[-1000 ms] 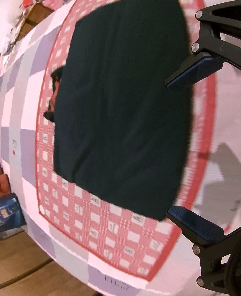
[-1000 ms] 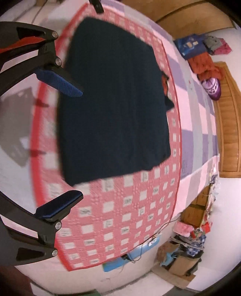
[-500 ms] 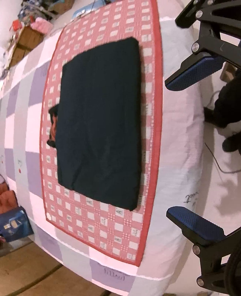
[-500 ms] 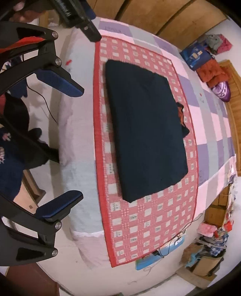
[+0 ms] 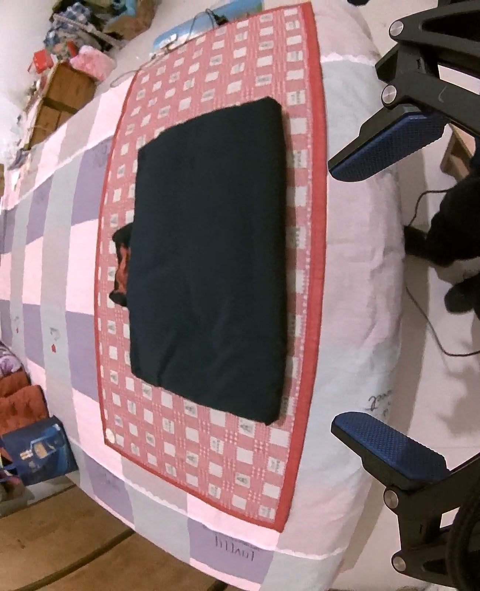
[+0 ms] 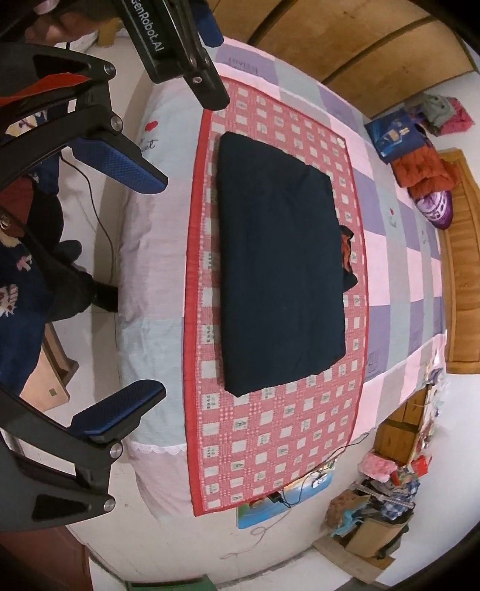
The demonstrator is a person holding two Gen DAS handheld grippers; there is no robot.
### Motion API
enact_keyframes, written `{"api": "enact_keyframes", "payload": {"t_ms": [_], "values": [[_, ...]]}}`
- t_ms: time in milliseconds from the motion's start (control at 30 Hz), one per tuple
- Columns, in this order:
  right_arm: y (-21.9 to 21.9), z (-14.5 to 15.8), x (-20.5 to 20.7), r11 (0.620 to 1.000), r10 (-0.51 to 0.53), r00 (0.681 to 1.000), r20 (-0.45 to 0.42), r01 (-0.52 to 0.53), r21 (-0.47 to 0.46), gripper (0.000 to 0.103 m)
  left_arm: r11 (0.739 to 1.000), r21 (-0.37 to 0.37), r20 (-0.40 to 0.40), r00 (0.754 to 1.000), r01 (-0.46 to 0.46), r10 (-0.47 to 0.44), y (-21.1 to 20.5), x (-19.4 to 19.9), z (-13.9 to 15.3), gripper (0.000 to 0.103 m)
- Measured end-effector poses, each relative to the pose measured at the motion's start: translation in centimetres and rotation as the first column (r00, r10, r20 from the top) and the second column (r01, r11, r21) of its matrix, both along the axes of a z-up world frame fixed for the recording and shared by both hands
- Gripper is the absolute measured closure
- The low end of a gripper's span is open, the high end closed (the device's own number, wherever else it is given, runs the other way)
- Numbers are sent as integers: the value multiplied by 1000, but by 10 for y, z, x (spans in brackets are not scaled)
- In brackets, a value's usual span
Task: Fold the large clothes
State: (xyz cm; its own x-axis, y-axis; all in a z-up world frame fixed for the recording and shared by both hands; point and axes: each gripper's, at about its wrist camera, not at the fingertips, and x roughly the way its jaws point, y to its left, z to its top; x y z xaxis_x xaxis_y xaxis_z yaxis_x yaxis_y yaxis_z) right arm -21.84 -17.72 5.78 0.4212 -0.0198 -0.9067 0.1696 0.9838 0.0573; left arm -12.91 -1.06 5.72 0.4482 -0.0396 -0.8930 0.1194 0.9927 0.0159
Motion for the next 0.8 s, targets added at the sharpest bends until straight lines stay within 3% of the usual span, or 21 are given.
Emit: {"api": "enact_keyframes", "payload": {"t_ms": [800], "values": [[-4, 17, 18, 1000, 4, 1000, 18, -3, -15, 1, 999, 9, -6, 999, 33, -33, -11, 11, 6, 0]]}}
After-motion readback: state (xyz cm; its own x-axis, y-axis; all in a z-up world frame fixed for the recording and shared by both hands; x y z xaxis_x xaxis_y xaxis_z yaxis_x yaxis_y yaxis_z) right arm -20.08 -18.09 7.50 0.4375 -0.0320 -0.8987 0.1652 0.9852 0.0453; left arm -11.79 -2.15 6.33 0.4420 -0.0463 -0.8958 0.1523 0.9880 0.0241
